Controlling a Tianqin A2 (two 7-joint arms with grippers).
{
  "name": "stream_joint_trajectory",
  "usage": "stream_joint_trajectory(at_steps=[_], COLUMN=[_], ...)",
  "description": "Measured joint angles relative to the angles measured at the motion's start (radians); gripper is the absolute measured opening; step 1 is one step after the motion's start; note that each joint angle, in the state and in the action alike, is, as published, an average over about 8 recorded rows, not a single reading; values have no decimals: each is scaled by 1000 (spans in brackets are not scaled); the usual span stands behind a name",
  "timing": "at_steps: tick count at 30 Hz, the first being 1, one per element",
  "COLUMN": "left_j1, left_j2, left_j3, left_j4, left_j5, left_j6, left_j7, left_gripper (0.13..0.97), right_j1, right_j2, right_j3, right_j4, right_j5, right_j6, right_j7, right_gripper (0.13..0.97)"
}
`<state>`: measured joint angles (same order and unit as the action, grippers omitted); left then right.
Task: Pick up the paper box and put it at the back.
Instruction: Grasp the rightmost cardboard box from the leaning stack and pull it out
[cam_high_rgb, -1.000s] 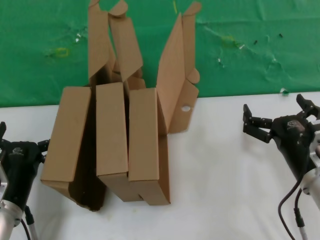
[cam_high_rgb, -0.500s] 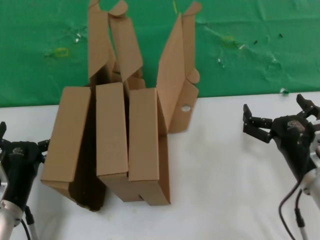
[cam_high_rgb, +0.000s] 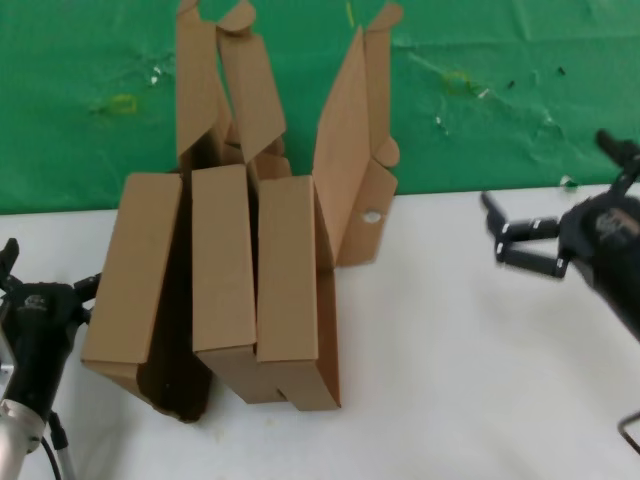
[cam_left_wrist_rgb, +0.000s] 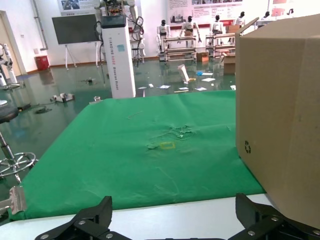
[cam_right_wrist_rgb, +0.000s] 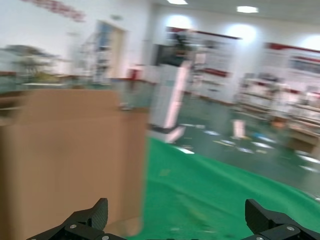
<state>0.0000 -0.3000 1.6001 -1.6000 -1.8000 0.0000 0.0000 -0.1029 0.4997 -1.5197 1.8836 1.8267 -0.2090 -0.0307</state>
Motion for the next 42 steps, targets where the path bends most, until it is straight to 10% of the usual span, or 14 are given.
stream_joint_trajectory(at_steps=[8, 15, 23, 42], left_j1=[0, 0, 0, 0], left_j2=[0, 0, 0, 0], left_j3=[0, 0, 0, 0], left_j4=[0, 0, 0, 0], left_j5=[0, 0, 0, 0], left_j6=[0, 0, 0, 0], left_j7=[0, 0, 0, 0], left_gripper=[819, 699, 468, 206], right_j1=[-113, -145, -41, 228], right_j2=[162, 232, 232, 112], right_j3=[53, -6, -171, -402], right_j4=[18, 18, 8, -143], right_j5=[224, 215, 72, -100], right_j6=[-367, -556, -562, -535], right_j7=[-219, -282, -219, -82], right_gripper=[966, 966, 966, 816])
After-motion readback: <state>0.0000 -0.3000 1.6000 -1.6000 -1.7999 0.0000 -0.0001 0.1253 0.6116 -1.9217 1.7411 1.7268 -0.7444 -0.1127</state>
